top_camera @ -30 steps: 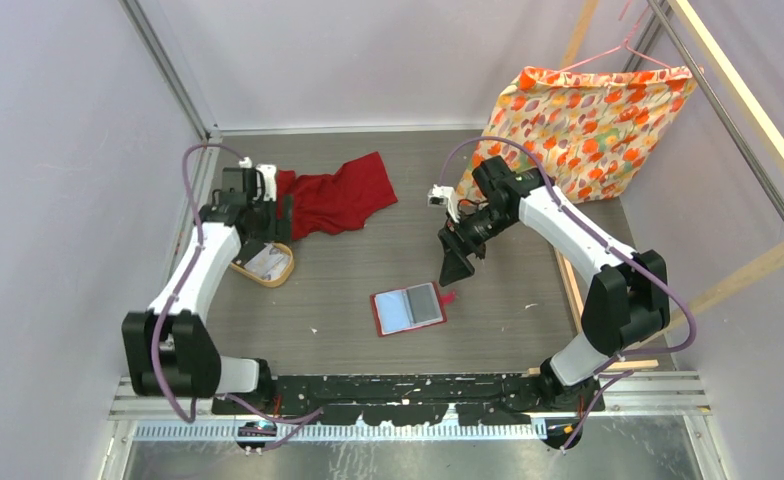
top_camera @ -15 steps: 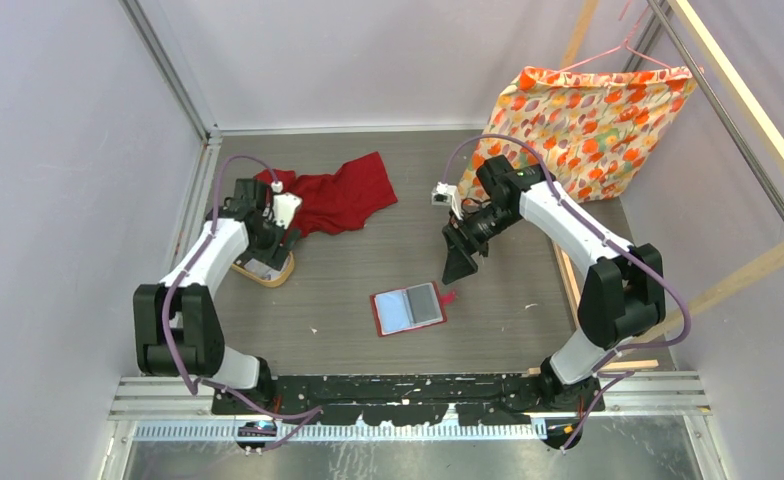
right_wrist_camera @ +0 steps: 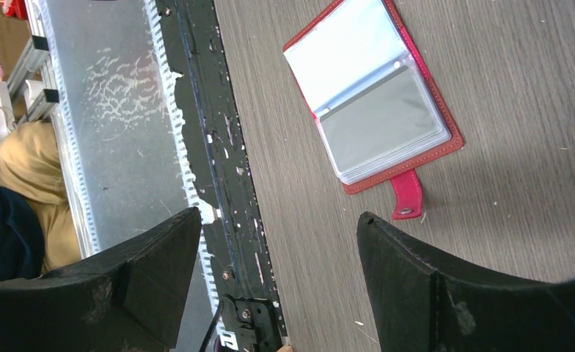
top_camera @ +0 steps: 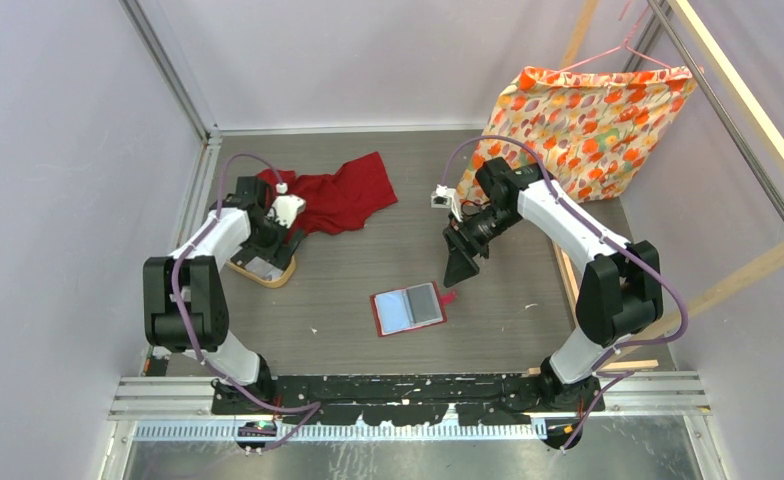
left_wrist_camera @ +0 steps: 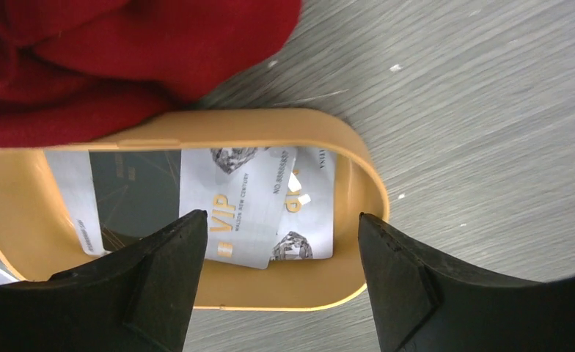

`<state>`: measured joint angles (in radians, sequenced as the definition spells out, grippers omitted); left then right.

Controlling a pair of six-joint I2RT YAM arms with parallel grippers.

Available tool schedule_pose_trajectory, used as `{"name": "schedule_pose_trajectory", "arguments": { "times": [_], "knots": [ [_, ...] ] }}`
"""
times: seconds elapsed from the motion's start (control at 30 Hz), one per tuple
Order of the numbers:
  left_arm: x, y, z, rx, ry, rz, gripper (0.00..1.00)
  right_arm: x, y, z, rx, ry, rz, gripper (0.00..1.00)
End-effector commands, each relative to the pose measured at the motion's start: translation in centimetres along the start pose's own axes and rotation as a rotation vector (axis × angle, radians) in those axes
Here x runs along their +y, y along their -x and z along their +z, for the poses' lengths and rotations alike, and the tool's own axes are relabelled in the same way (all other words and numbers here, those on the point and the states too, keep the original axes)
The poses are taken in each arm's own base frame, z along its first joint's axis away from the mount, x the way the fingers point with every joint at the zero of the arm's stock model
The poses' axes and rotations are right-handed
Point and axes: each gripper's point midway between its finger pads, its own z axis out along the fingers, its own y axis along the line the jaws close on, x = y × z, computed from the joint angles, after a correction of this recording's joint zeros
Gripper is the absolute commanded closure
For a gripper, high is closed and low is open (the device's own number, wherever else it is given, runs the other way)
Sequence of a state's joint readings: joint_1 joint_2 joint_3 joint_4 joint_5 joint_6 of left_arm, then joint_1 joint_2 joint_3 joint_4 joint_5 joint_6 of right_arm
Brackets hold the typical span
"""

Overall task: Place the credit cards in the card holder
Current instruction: Move the storage box to the center of the board.

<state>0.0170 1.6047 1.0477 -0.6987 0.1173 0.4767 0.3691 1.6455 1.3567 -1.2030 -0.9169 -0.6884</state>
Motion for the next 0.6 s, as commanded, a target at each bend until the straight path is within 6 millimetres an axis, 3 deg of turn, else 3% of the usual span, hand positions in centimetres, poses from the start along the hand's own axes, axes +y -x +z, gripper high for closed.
{"name": "schedule_pose_trajectory", "arguments": {
  "times": [0.0,0.13,0.3,0.43,0.57],
  "knots": [
    [-3.4,3.9,-2.8,-0.149,-0.046,0.052,0.23,0.6,1.2,-0.8,-0.031,0.008,-0.05,0.18],
    [-7.3,4.1,-2.9,-0.151,-0.136,0.005,0.24,0.7,1.3,-0.9,-0.036,0.011,-0.049,0.18],
    [-10.1,4.4,-1.9,-0.052,-0.192,-0.141,0.29,0.7,1.2,-0.9,-0.035,0.015,-0.046,0.18],
    [-8.9,5.6,-2.7,-0.066,-0.071,-0.207,0.34,0.6,1.1,-1.2,-0.043,0.012,-0.04,0.18],
    [-7.7,6.8,-5.5,-0.172,0.019,-0.318,0.24,0.5,1.1,-1.4,-0.048,0.013,-0.037,0.18]
  ]
}}
